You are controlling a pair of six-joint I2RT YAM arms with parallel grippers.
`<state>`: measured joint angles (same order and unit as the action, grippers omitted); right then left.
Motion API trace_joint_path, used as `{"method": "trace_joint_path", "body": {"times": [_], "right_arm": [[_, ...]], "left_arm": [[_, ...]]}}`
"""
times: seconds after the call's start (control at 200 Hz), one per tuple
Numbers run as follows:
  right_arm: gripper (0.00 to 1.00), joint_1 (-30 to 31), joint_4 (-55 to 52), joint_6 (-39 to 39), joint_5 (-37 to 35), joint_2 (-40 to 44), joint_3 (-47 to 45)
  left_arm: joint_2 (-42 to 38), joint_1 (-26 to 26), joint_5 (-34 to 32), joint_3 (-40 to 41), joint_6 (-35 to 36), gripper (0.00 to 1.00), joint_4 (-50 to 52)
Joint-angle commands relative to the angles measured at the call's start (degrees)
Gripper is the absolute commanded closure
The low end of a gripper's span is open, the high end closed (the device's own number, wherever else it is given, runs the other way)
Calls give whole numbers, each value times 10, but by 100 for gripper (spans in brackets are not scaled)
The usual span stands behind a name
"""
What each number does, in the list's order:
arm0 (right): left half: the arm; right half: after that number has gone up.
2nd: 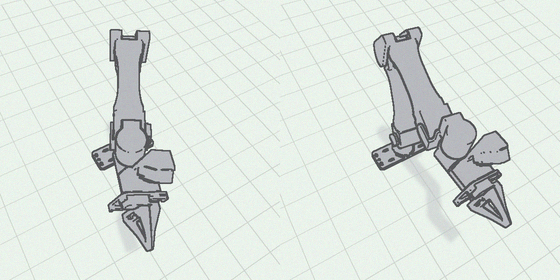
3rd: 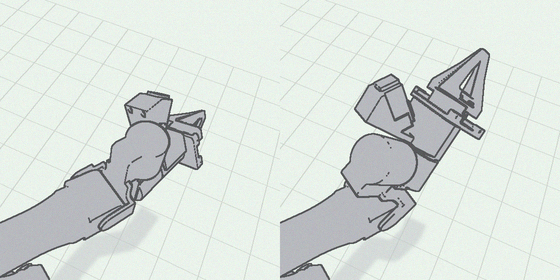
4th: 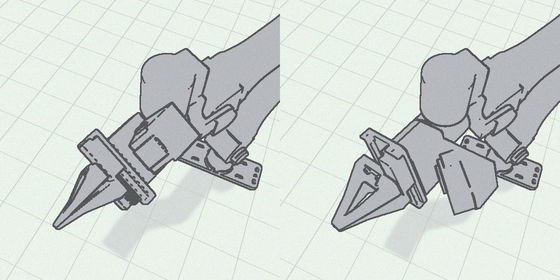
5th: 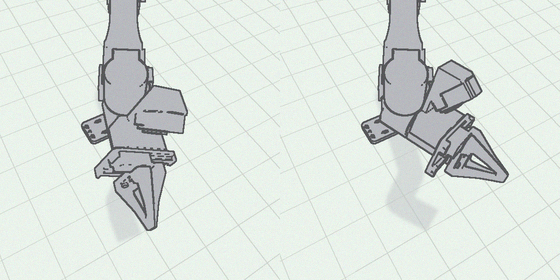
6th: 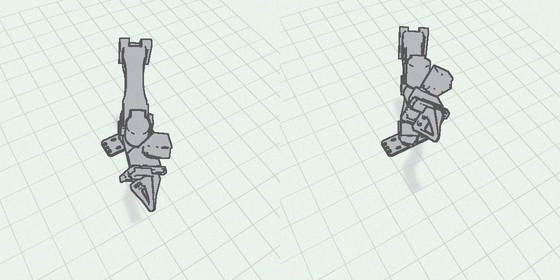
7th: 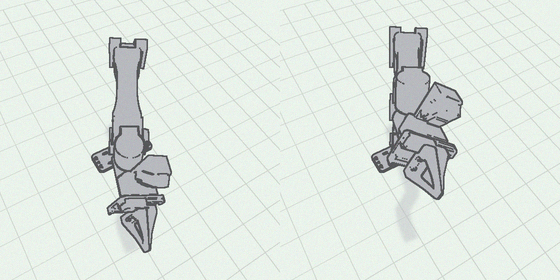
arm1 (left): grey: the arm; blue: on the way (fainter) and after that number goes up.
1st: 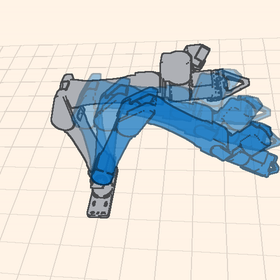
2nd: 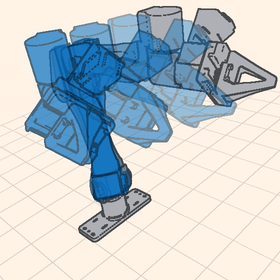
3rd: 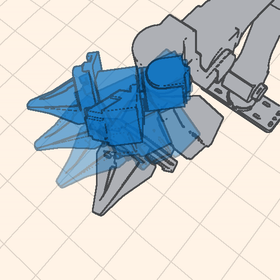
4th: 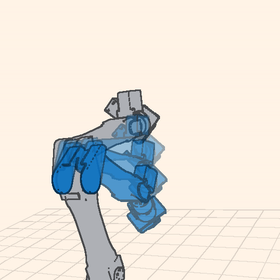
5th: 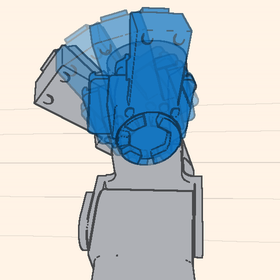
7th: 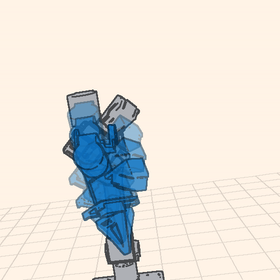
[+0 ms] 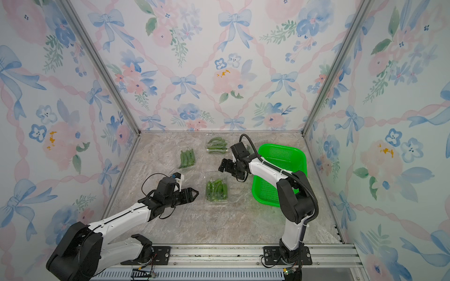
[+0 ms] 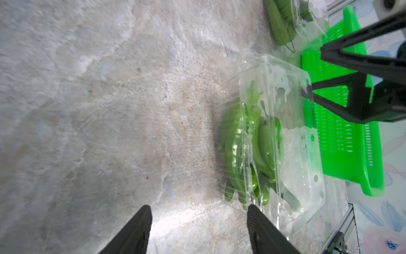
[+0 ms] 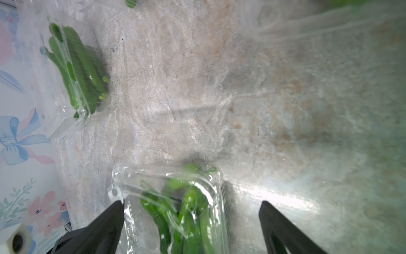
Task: Take small green peppers out of containers
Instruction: Adjust the packing box at the center of the board, then open the packing box at the center of the board.
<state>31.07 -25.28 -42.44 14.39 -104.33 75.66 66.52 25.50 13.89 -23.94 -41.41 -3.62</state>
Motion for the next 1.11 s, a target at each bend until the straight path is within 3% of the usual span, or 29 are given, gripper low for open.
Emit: {"method": "trace_joint_path", "body": {"times": [0.0, 0.395, 0.65, 0.92, 1.1], "right_arm": [[5, 21, -27, 15, -21, 8, -9], [6, 46, -35, 12, -7, -20, 3], [7, 51, -22, 12, 5, -24, -6], [8, 48, -10, 38, 71, -55, 18], [9, 45, -23, 61, 104, -81, 48]], "left_arm": [[9, -18, 37, 9, 13, 30, -42], [80, -43, 79, 6, 16, 32, -131], [157, -52, 105, -40, 25, 33, -171], [198, -53, 112, -60, 25, 35, -185], [183, -59, 113, -48, 22, 35, -185]]}}
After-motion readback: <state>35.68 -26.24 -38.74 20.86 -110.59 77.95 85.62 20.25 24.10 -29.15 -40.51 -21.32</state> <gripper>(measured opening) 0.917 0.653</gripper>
